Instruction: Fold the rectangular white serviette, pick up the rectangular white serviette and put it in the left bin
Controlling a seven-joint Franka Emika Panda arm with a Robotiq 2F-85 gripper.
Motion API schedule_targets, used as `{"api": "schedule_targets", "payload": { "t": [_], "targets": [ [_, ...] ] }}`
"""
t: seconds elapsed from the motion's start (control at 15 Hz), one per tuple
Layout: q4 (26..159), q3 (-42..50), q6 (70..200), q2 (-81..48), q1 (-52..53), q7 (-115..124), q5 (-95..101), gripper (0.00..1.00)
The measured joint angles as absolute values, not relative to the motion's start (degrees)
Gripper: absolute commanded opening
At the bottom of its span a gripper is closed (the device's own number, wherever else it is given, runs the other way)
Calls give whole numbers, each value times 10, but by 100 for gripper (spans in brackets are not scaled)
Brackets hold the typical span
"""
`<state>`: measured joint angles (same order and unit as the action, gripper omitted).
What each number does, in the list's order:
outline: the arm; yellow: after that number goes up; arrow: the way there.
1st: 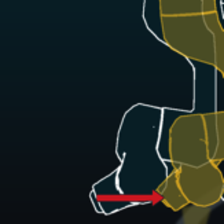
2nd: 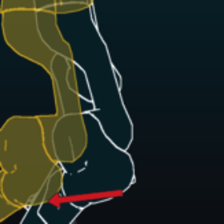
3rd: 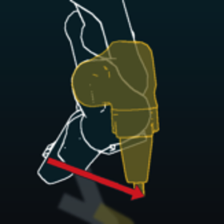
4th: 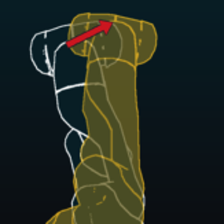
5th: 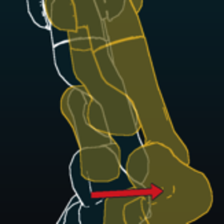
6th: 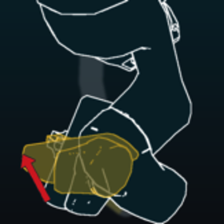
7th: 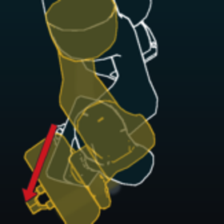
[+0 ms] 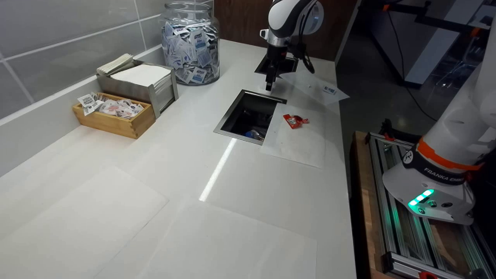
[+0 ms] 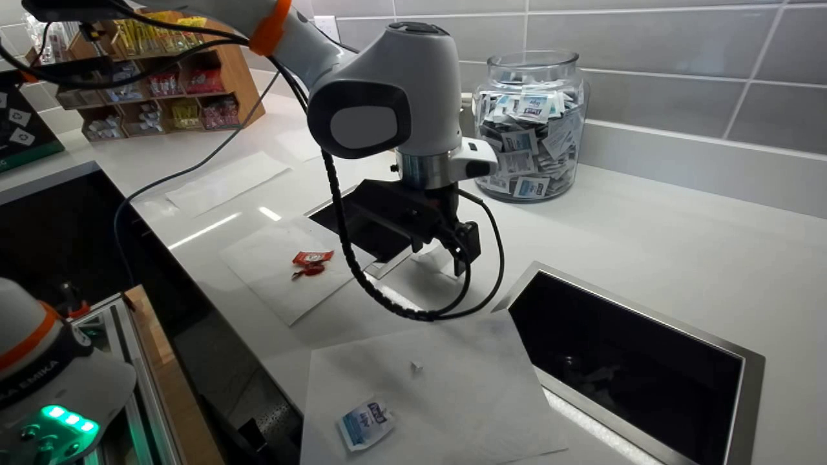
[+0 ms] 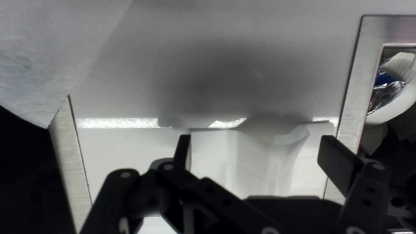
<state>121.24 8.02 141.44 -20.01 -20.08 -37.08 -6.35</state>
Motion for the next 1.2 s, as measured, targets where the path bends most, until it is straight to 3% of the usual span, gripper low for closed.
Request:
{"api": "schedule_targets", "payload": {
  "t": [0.2,0.27,0.4,1.0,1.2],
  "targets": [
    [1214,78,1414,-200,-207,-371,-69,99],
    [1214,76,1414,-200,-207,-371,-74,75],
    [1214,72,1414,-200,-207,-371,-84,70],
    [1210,64,1410,-199,-209,-365,-124,0],
    [1210,66,1410,-199,-209,-340,-124,0]
  ]
}}
